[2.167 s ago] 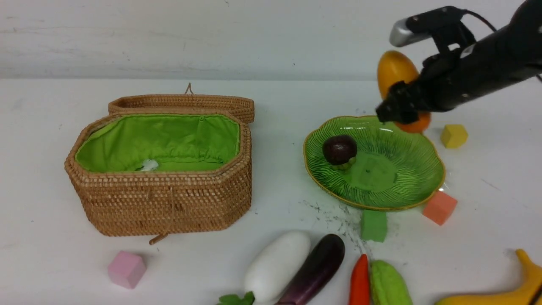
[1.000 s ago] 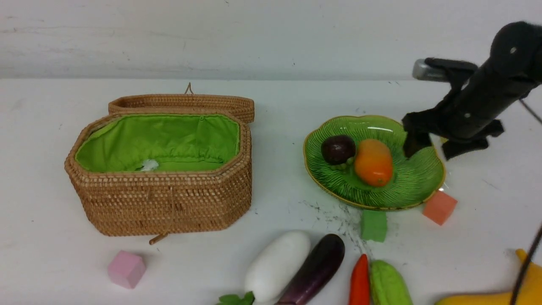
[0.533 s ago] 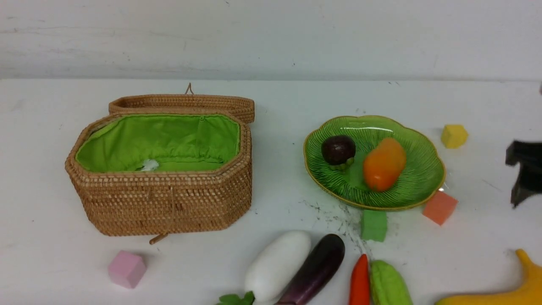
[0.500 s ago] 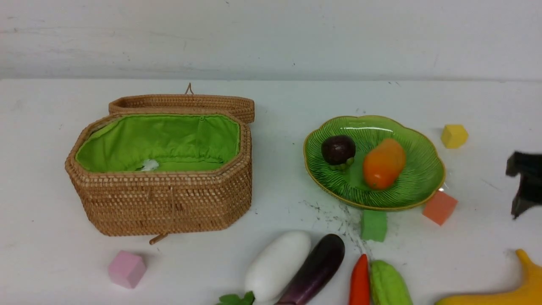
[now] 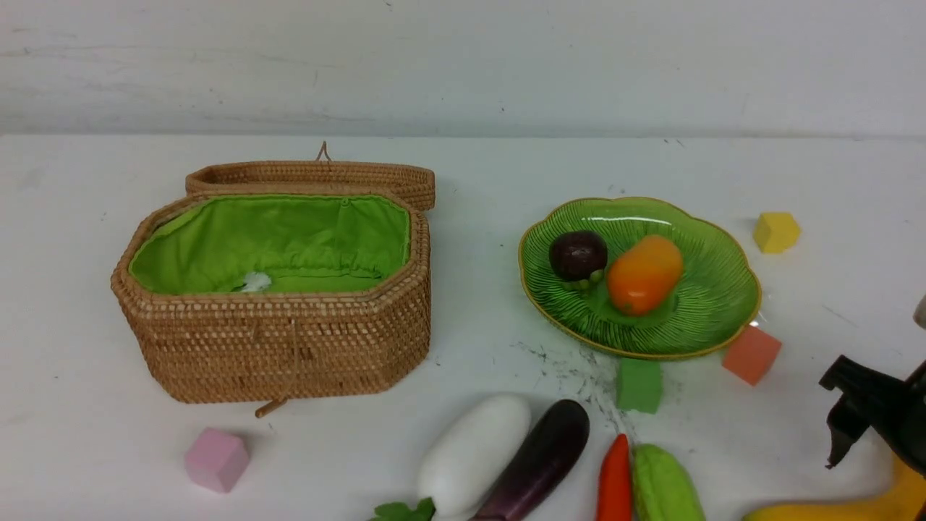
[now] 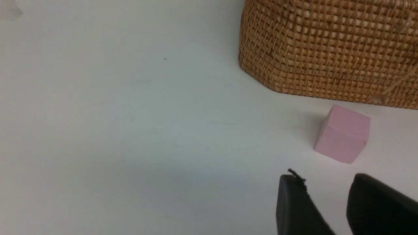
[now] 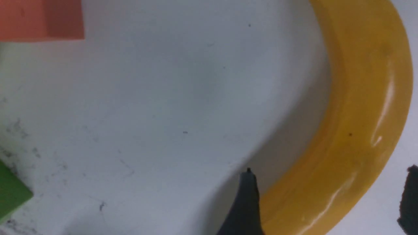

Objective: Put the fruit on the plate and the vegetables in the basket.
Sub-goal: Use the right arm to grab a banana and put it into the right plate

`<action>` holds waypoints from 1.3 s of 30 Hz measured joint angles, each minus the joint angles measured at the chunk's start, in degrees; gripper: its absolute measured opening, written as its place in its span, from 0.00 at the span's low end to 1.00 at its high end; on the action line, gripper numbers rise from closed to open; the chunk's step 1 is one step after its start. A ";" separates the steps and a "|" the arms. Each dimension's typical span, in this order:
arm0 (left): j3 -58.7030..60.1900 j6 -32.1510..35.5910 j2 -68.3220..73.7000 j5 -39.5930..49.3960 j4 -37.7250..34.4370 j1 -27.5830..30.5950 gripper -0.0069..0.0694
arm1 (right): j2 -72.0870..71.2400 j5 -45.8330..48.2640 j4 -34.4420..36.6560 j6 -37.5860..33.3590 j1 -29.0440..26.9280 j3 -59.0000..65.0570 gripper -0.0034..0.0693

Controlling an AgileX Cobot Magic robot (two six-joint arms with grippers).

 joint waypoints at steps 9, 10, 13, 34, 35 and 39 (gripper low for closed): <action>0.00 0.00 0.00 0.00 0.00 0.00 0.40 | 0.50 -7.29 2.32 0.95 0.00 8.08 0.86; 0.00 0.00 0.00 0.00 0.00 0.00 0.40 | 0.80 -9.11 2.79 0.95 0.00 9.30 0.86; 0.00 0.00 0.00 0.00 0.00 0.00 0.40 | 1.99 -12.70 2.83 0.95 0.00 11.56 0.86; 0.00 0.00 0.00 0.00 0.00 0.00 0.40 | -6.09 -16.78 3.22 -19.37 -0.07 10.03 0.49; 0.00 0.00 0.00 0.00 0.00 0.00 0.40 | -6.92 -15.50 3.68 -23.09 -0.07 7.25 0.49; 0.00 0.00 0.00 0.00 0.00 0.00 0.40 | -6.59 -11.83 5.20 -29.71 -0.07 -1.33 0.49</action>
